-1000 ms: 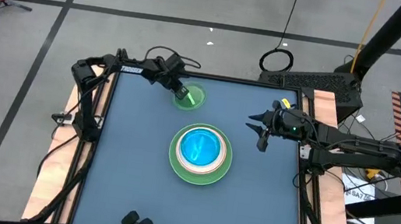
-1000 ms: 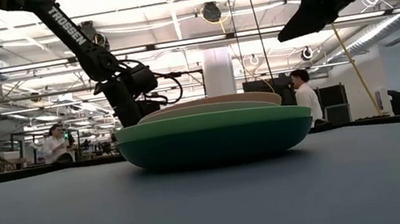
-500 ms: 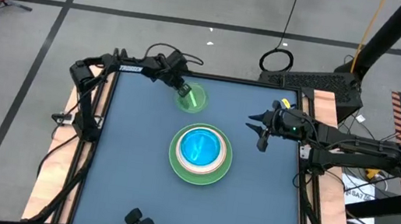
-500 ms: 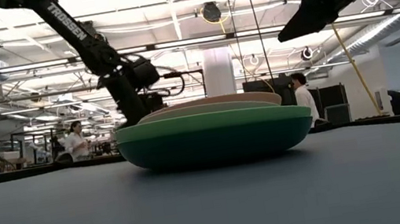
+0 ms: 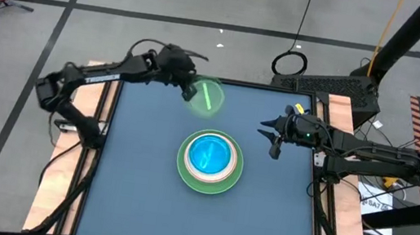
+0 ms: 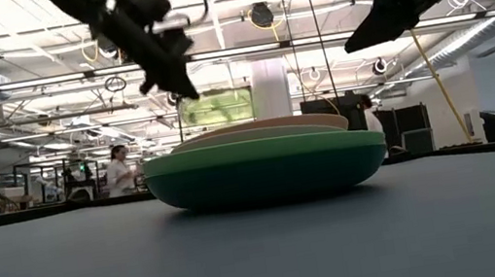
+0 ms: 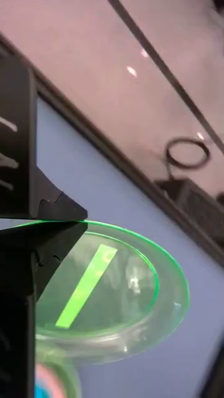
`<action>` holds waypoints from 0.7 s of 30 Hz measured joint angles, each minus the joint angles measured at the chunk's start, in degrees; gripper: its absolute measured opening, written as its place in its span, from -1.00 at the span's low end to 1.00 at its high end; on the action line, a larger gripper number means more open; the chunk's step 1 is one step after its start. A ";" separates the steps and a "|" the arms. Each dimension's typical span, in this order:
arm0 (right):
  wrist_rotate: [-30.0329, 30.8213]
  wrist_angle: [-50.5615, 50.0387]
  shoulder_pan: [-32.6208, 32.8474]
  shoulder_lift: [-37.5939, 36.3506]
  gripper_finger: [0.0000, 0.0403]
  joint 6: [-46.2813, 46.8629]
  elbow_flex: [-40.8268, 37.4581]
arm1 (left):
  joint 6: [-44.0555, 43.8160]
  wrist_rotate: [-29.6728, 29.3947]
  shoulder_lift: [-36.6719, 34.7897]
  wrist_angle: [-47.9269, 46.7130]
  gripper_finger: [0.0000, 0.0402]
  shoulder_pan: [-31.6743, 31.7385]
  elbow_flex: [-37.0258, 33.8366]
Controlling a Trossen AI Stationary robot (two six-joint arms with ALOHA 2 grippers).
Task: Stack plastic plates
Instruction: Stack the green plate on the blue plate
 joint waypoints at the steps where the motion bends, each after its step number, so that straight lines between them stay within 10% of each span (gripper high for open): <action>1: 0.00 0.00 0.00 0.00 -0.39 -0.02 0.00 | -0.24 0.01 -1.20 -0.61 -0.98 -1.49 0.04; 13: 0.00 0.02 0.00 0.00 -0.39 -0.04 0.00 | -2.77 1.66 -1.69 -5.02 -0.94 -24.52 0.02; 21: 0.00 0.04 0.00 0.00 -0.39 -0.02 0.00 | -5.54 -7.84 -1.84 -4.14 -0.83 -29.34 0.07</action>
